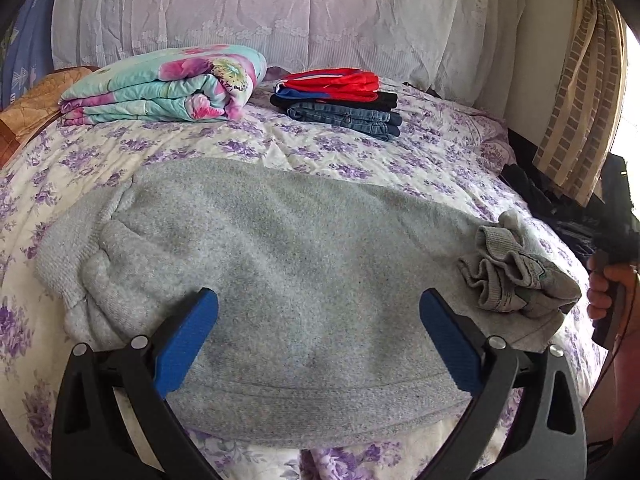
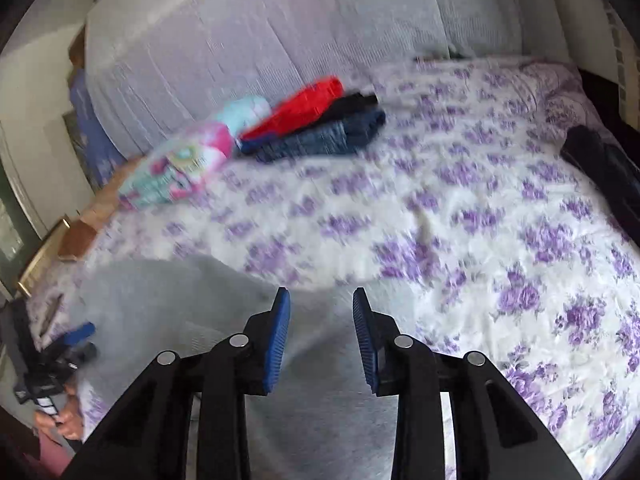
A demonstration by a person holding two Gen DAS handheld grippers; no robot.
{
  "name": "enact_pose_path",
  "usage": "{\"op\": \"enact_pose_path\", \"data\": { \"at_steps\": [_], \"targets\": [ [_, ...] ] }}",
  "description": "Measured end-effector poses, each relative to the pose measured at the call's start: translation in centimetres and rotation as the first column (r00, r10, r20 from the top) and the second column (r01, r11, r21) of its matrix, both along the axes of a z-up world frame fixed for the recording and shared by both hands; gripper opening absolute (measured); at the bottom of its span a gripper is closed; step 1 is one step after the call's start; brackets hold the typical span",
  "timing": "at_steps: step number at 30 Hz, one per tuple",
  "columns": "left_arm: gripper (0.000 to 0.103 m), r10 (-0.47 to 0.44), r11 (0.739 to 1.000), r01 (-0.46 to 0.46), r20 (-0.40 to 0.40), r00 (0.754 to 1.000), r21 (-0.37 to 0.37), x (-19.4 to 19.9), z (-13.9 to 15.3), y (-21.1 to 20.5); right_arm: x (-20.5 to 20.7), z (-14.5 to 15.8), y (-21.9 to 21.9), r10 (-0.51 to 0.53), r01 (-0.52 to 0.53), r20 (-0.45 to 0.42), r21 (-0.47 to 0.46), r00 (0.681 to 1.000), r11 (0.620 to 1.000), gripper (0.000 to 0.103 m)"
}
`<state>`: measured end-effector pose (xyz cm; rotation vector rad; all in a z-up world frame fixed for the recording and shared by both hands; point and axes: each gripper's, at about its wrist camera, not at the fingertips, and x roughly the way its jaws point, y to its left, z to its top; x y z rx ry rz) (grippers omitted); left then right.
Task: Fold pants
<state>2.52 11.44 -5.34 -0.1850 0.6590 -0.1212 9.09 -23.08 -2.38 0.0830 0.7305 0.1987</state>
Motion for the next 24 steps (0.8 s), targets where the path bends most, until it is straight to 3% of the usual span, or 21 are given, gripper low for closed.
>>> {"op": "enact_pose_path", "data": {
  "at_steps": [1, 4, 7, 9, 12, 14, 15, 17, 19, 21, 24],
  "targets": [
    [0.099, 0.0, 1.0, 0.0, 0.002, 1.0, 0.0, 0.0, 0.0, 0.0, 1.3, -2.1, -0.1, 0.0, -0.003, -0.083, -0.036, 0.997, 0.999, 0.032],
    [0.099, 0.0, 1.0, 0.0, -0.002, 1.0, 0.002, 0.0, -0.1, 0.1, -0.7, -1.3, -0.2, -0.007, 0.006, -0.038, -0.021, 0.999, 1.0, 0.032],
    [0.099, 0.003, 1.0, -0.003, -0.009, 1.0, 0.021, 0.2, -0.1, -0.2, -6.4, 1.4, -0.5, 0.002, -0.008, 0.095, 0.065, 0.995, 0.998, 0.032],
    [0.099, 0.004, 0.999, -0.003, -0.014, 1.0, 0.041, 0.4, -0.2, -0.6, -9.8, 1.3, -0.5, -0.019, 0.011, 0.132, 0.059, 0.991, 0.998, 0.032],
    [0.099, 0.003, 0.998, -0.002, -0.016, 1.0, 0.066, 0.4, -0.3, -1.0, -11.5, -3.8, -0.7, -0.046, 0.044, 0.029, 0.064, 0.999, 0.997, 0.032],
    [0.099, 0.007, 0.997, -0.005, -0.019, 1.0, 0.083, 0.5, -0.3, -1.2, -13.6, -5.3, -0.9, -0.079, 0.064, 0.137, 0.109, 0.987, 0.992, 0.032],
    [0.099, 0.008, 0.996, -0.006, -0.02, 1.0, 0.088, 0.5, -0.4, -1.3, -14.1, -5.0, -0.7, -0.099, 0.083, 0.147, 0.111, 0.984, 0.99, 0.033],
    [0.099, 0.01, 0.996, -0.008, -0.021, 1.0, 0.09, 0.4, -0.4, -1.3, -15.1, -4.0, -0.2, -0.154, 0.131, 0.16, 0.149, 0.975, 0.98, 0.051],
    [0.099, -0.003, 0.997, 0.005, -0.025, 1.0, 0.075, 0.2, -0.1, -1.0, -16.1, -3.2, 1.3, -0.135, 0.101, 0.194, 0.178, 0.972, 0.979, 0.06],
    [0.099, 0.006, 0.999, -0.005, -0.022, 1.0, 0.048, -0.3, 0.6, 0.2, -16.8, -2.5, 4.4, -0.043, 0.016, 0.223, 0.12, 0.974, 0.993, 0.061],
    [0.099, 0.068, 0.996, -0.068, 0.009, 0.998, 0.063, -1.7, 2.1, 3.2, -17.5, -2.0, 9.8, 0.116, -0.116, 0.252, -0.015, 0.961, 0.993, 0.073]
  ]
}}
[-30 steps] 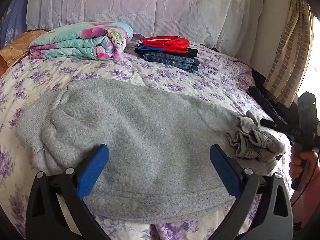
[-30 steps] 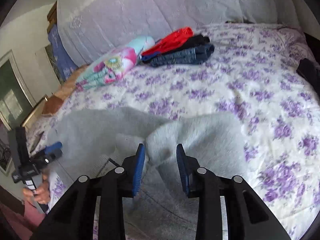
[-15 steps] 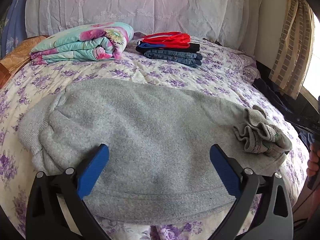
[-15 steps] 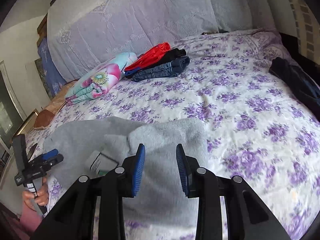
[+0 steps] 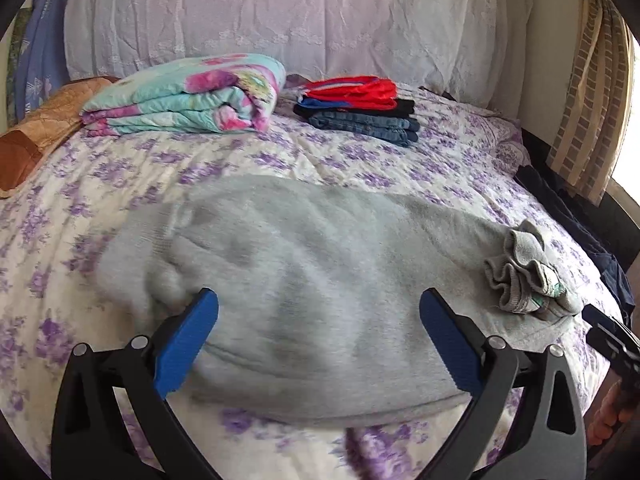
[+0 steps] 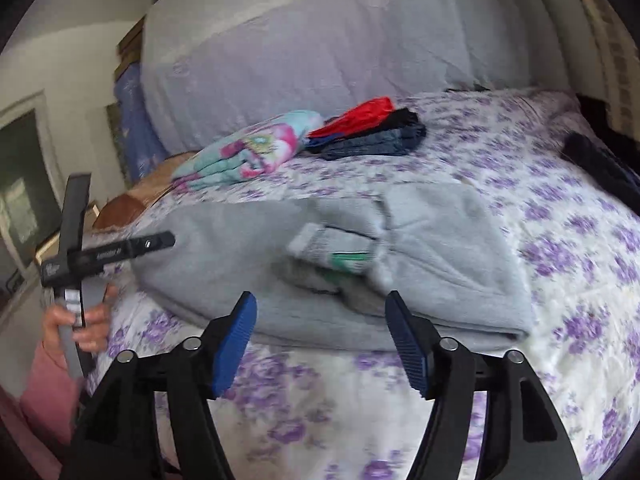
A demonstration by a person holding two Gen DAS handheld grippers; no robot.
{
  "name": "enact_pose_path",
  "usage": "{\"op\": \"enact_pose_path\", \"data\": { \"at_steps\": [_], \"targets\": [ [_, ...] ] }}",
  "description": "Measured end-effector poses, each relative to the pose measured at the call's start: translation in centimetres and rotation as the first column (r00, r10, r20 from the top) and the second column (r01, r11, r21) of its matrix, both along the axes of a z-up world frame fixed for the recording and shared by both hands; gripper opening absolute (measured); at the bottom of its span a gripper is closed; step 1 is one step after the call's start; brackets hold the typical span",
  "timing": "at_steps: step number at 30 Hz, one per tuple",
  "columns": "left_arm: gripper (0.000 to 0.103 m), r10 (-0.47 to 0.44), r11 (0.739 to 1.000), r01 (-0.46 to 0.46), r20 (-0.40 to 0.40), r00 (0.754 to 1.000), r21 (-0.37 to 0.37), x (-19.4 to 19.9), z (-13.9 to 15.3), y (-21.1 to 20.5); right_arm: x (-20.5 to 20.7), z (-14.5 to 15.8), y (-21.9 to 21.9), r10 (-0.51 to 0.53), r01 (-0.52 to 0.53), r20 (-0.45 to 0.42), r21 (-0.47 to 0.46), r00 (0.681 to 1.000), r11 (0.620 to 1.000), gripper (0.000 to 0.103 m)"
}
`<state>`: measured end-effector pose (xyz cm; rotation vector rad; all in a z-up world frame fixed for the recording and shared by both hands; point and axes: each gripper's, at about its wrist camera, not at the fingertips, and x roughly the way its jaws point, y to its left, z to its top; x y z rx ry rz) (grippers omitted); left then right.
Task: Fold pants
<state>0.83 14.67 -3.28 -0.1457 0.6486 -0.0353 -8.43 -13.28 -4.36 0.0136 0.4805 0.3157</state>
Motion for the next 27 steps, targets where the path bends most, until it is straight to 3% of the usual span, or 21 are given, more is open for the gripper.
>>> {"op": "enact_pose_path", "data": {
  "at_steps": [3, 6, 8, 11, 12, 15, 17, 22, 25, 27],
  "targets": [
    [0.099, 0.1, 0.992, -0.1, -0.001, 0.995, 0.082, -1.1, 0.5, 3.2, 0.4, -0.2, 5.3, 0.114, -0.113, 0.0, -0.138, 0.994, 0.984, 0.076],
    [0.099, 0.198, 0.975, -0.194, -0.023, 0.98, 0.108, -1.4, -0.3, 6.8, 0.9, -0.3, 9.7, 0.223, -0.222, -0.014, -0.192, 0.975, 0.956, 0.076],
    [0.099, 0.251, 0.967, -0.247, -0.064, 0.966, 0.063, -1.3, -1.0, 9.6, 1.5, -0.1, 12.5, 0.284, -0.284, -0.034, -0.222, 0.958, 0.933, 0.076],
    [0.099, 0.191, 0.969, -0.206, -0.113, 0.975, -0.133, -1.3, -1.9, 12.8, 2.3, 0.4, 16.8, 0.356, -0.354, -0.048, -0.292, 0.933, 0.888, 0.076],
    [0.099, 0.194, 0.966, -0.21, -0.113, 0.974, -0.148, -1.3, -1.9, 13.3, 2.7, 0.6, 18.2, 0.377, -0.372, -0.049, -0.322, 0.925, 0.871, 0.076],
    [0.099, 0.242, 0.968, -0.246, -0.071, 0.968, -0.056, -1.6, -1.3, 13.8, 4.1, 0.7, 22.3, 0.414, -0.397, -0.053, -0.421, 0.909, 0.816, 0.076],
    [0.099, 0.261, 0.964, -0.263, -0.045, 0.964, -0.044, -1.9, -1.2, 14.4, 4.9, 0.2, 24.8, 0.44, -0.414, -0.061, -0.474, 0.896, 0.777, 0.076],
    [0.099, 0.268, 0.936, -0.297, -0.164, 0.949, -0.188, -0.9, -3.4, 17.0, 7.3, -1.5, 28.8, 0.436, -0.414, -0.103, -0.558, 0.894, 0.719, 0.076],
    [0.099, 0.291, 0.921, -0.328, -0.189, 0.938, -0.211, -0.4, -3.9, 17.7, 8.8, -2.6, 30.5, 0.404, -0.388, -0.117, -0.604, 0.907, 0.697, 0.076],
    [0.099, 0.292, 0.924, -0.329, -0.197, 0.936, -0.194, -0.2, -4.0, 17.5, 9.5, -3.2, 31.2, 0.391, -0.383, -0.131, -0.618, 0.911, 0.687, 0.078]
  ]
}}
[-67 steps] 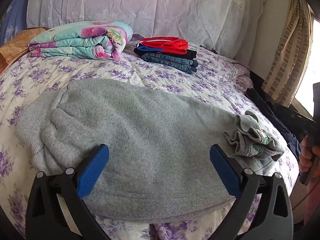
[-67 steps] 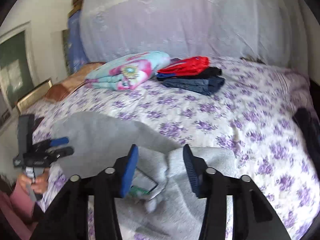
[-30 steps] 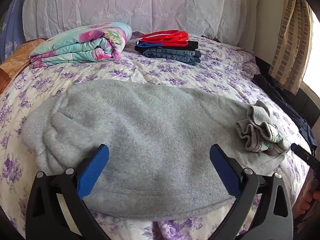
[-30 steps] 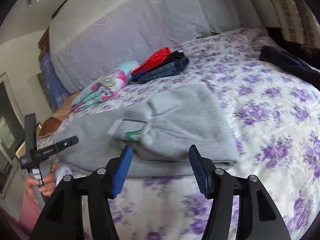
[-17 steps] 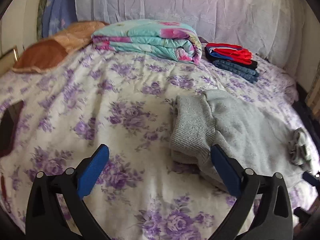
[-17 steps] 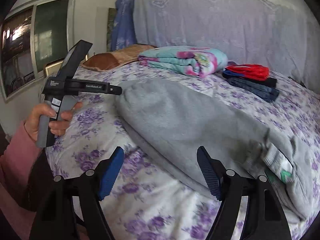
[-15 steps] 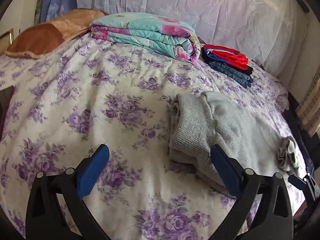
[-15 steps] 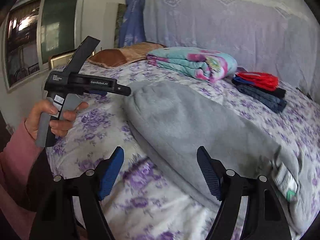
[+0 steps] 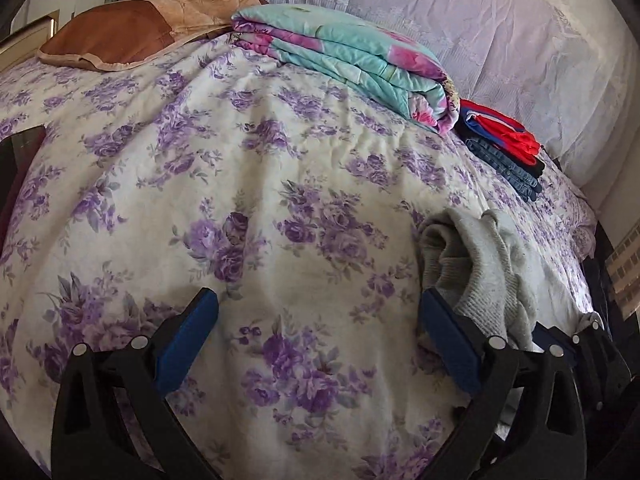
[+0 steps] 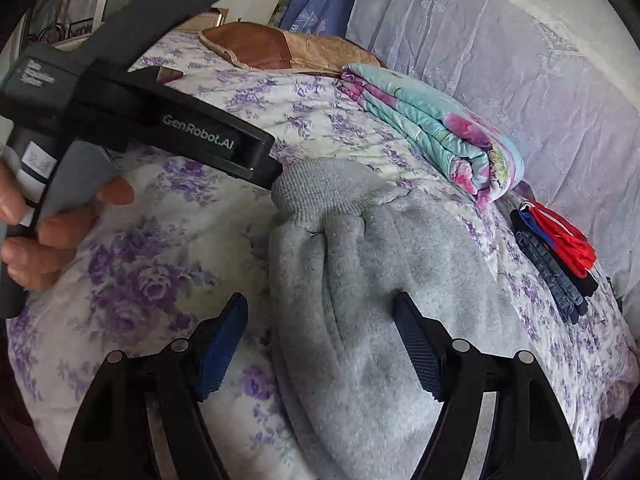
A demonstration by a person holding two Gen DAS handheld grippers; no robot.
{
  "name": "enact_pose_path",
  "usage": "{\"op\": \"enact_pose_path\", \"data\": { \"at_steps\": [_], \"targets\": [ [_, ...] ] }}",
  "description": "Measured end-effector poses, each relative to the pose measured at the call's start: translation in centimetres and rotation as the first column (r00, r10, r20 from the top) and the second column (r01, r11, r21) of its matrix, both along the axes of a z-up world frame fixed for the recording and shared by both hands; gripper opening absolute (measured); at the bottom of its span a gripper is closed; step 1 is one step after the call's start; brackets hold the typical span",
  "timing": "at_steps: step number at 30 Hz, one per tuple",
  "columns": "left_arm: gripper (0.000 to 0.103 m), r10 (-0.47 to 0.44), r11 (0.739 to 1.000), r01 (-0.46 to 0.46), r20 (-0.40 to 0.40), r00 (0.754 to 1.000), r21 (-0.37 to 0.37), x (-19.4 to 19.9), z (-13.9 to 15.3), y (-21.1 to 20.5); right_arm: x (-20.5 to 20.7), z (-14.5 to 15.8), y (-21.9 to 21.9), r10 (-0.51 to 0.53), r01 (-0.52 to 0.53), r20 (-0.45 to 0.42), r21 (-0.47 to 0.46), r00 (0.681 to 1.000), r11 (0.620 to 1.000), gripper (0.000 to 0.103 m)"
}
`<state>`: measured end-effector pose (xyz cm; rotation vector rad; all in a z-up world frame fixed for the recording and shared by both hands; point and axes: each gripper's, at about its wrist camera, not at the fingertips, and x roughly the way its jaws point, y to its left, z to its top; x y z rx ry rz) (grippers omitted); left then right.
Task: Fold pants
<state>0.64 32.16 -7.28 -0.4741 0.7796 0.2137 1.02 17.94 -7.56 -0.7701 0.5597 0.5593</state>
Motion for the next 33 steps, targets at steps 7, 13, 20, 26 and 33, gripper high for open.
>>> {"op": "enact_pose_path", "data": {
  "at_steps": [7, 13, 20, 26, 33],
  "targets": [
    [0.099, -0.023, 1.0, 0.024, -0.026, 0.999, 0.016, 0.5, -0.2, -0.2, 1.1, -1.0, 0.0, -0.023, 0.022, 0.036, 0.019, 0.999, 1.0, 0.073],
    [0.099, -0.042, 0.999, 0.042, -0.025, 0.999, 0.0, 0.5, -0.2, -0.2, 1.0, 0.1, -1.4, -0.068, 0.065, 0.041, 0.082, 0.997, 0.995, 0.033],
    [0.099, -0.235, 0.883, 0.288, 0.182, 0.955, -0.371, -0.1, 0.9, 0.8, 1.0, 1.8, -4.0, -0.103, 0.1, -0.001, 0.249, 0.995, 0.963, 0.026],
    [0.099, -0.368, 0.685, 0.446, 0.255, 0.894, -0.576, 2.2, 0.1, -1.1, 0.7, 1.6, -4.0, -0.109, 0.101, 0.015, 0.263, 0.994, 0.96, 0.026],
    [0.094, -0.453, 0.644, 0.465, 0.187, 0.872, -0.608, 7.0, -0.8, -4.0, 0.4, 1.8, -4.7, -0.099, 0.088, 0.026, 0.29, 0.995, 0.953, 0.028]
  ]
}}
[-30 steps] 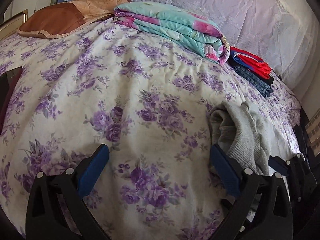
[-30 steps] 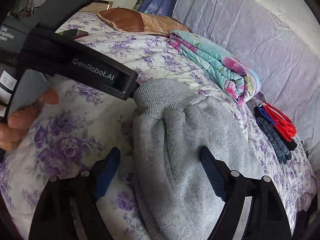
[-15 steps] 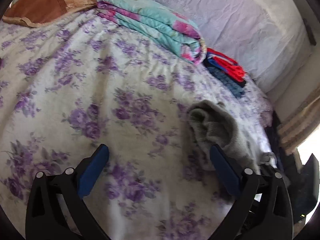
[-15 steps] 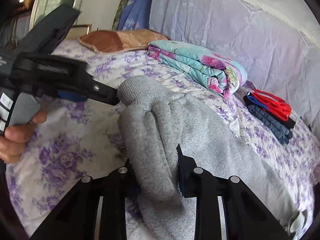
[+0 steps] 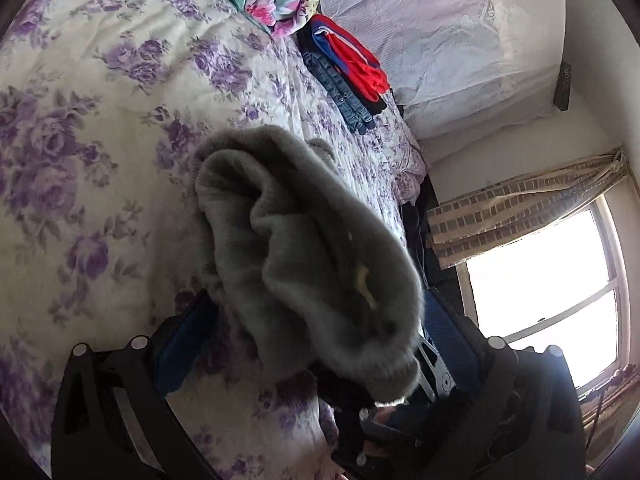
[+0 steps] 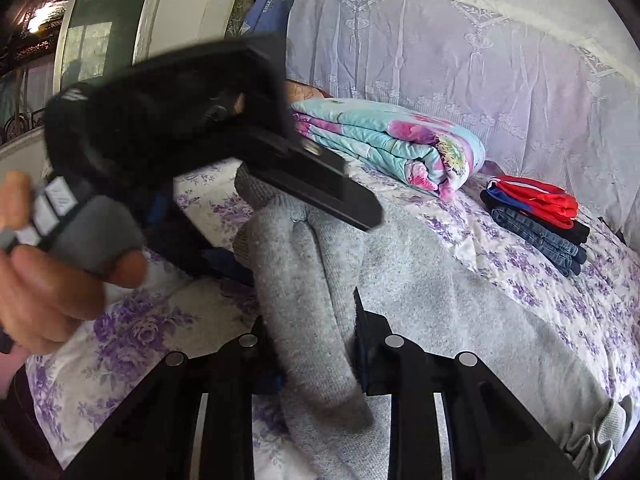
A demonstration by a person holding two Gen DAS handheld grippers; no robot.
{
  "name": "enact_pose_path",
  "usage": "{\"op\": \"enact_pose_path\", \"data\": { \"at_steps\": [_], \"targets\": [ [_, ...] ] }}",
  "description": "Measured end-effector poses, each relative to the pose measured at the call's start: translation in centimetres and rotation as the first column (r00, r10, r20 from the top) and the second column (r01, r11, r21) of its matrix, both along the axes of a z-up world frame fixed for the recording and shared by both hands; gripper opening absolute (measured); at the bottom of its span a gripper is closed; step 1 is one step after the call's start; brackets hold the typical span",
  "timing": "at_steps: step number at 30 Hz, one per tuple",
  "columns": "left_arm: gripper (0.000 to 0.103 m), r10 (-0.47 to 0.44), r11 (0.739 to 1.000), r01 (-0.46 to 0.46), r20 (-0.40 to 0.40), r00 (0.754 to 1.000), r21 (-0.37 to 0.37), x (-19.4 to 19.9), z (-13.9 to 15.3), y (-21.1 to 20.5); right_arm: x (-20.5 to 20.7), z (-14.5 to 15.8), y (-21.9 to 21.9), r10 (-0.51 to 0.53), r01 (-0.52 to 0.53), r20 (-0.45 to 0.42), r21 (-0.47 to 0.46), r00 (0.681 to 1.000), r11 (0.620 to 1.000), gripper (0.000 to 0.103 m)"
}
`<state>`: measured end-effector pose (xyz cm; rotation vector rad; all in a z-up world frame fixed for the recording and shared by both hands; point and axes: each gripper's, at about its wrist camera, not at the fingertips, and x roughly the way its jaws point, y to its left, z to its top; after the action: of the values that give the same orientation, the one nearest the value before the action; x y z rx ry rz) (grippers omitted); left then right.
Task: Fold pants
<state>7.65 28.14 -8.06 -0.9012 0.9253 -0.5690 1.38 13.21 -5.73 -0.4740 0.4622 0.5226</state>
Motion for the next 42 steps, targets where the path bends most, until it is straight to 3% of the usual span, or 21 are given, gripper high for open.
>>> {"op": "enact_pose_path", "data": {
  "at_steps": [1, 2, 3, 4, 5, 9, 13, 15, 16, 17, 18, 19, 21, 23, 25, 30, 35, 42],
  "targets": [
    [0.086, -0.005, 1.0, 0.005, 0.003, 1.0, 0.004, 0.4, 0.2, -0.3, -0.2, 0.0, -0.1, 0.003, -0.003, -0.001, -0.007, 1.0, 1.0, 0.032],
    [0.069, -0.024, 1.0, 0.024, 0.005, 1.0, 0.009, 0.6, 0.5, -0.5, -0.6, 0.2, -0.1, 0.0, 0.0, 0.012, -0.02, 1.0, 1.0, 0.041],
    [0.067, -0.02, 0.999, 0.019, 0.006, 1.0, 0.027, 0.6, 0.7, -0.6, -1.3, 0.4, -0.3, -0.017, 0.018, 0.051, -0.037, 0.999, 0.999, 0.048],
    [0.065, -0.015, 0.999, 0.014, 0.011, 1.0, 0.038, 0.6, 1.1, -0.5, -2.1, 0.6, -0.4, -0.027, 0.032, 0.094, -0.052, 0.995, 0.998, 0.062],
    [0.059, -0.018, 0.999, 0.017, 0.015, 1.0, 0.042, 0.5, 1.2, -0.6, -3.0, 1.0, -0.4, -0.024, 0.033, 0.135, -0.062, 0.991, 0.998, 0.066],
    [0.057, -0.038, 0.999, 0.038, 0.026, 0.999, 0.015, 0.3, 2.7, -0.5, -5.0, 1.0, 1.2, 0.026, 0.016, 0.242, -0.167, 0.97, 0.986, 0.074],
    [0.057, -0.075, 0.995, 0.069, 0.089, 0.993, 0.074, -0.1, 5.1, -1.9, -3.8, -1.3, 3.5, 0.002, 0.118, 0.37, -0.3, 0.929, 0.946, 0.075],
    [0.058, -0.086, 0.989, 0.071, 0.112, 0.99, 0.126, -0.5, 5.8, -2.6, -3.0, -1.9, 3.5, -0.029, 0.161, 0.404, -0.295, 0.914, 0.942, 0.069],
    [0.06, -0.078, 0.986, 0.06, 0.107, 0.991, 0.158, -0.6, 5.8, -2.8, -2.8, -1.8, 3.2, -0.041, 0.162, 0.402, -0.272, 0.915, 0.949, 0.045],
    [0.072, -0.067, 0.982, 0.051, 0.085, 0.994, 0.184, -0.5, 5.5, -2.8, -2.6, -1.5, 2.7, -0.049, 0.151, 0.383, -0.24, 0.923, 0.959, 0.031],
    [0.082, -0.061, 0.981, 0.049, 0.057, 0.997, 0.186, -0.4, 5.0, -2.7, -2.4, -1.2, 2.2, -0.052, 0.133, 0.343, -0.215, 0.938, 0.968, 0.029],
    [0.083, -0.052, 0.982, 0.046, 0.028, 0.998, 0.182, -0.1, 4.5, -2.7, -2.3, -1.0, 1.7, -0.054, 0.122, 0.321, -0.195, 0.945, 0.973, 0.025],
    [0.085, -0.043, 0.982, 0.043, -0.005, 0.999, 0.182, 0.4, 3.9, -2.8, -2.6, -0.8, 1.1, -0.056, 0.12, 0.33, -0.177, 0.942, 0.977, 0.024],
    [0.083, -0.069, 0.989, 0.069, -0.003, 0.998, 0.134, 0.7, 3.7, -3.7, -3.1, -0.4, 0.3, -0.057, 0.113, 0.336, -0.15, 0.94, 0.982, 0.023],
    [0.071, -0.104, 0.986, 0.097, 0.048, 0.993, 0.133, 0.7, 5.0, -5.5, -3.6, 0.3, -0.6, -0.063, 0.111, 0.35, -0.121, 0.935, 0.986, 0.023],
    [0.068, -0.165, 0.969, 0.117, 0.219, 0.961, 0.218, 0.3, 10.3, -11.2, -5.6, 3.2, -5.2, -0.159, 0.158, 0.425, 0.037, 0.891, 0.987, 0.023],
    [0.068, -0.249, 0.949, 0.161, 0.327, 0.912, 0.272, 0.4, 13.5, -18.0, -6.6, 5.4, -11.4, -0.289, 0.212, 0.422, 0.22, 0.859, 0.952, 0.023],
    [0.068, -0.348, 0.918, 0.248, 0.327, 0.878, 0.311, 1.4, 14.2, -26.0, -6.9, 5.6, -18.5, -0.417, 0.29, 0.363, 0.356, 0.833, 0.888, 0.023]
  ]
}}
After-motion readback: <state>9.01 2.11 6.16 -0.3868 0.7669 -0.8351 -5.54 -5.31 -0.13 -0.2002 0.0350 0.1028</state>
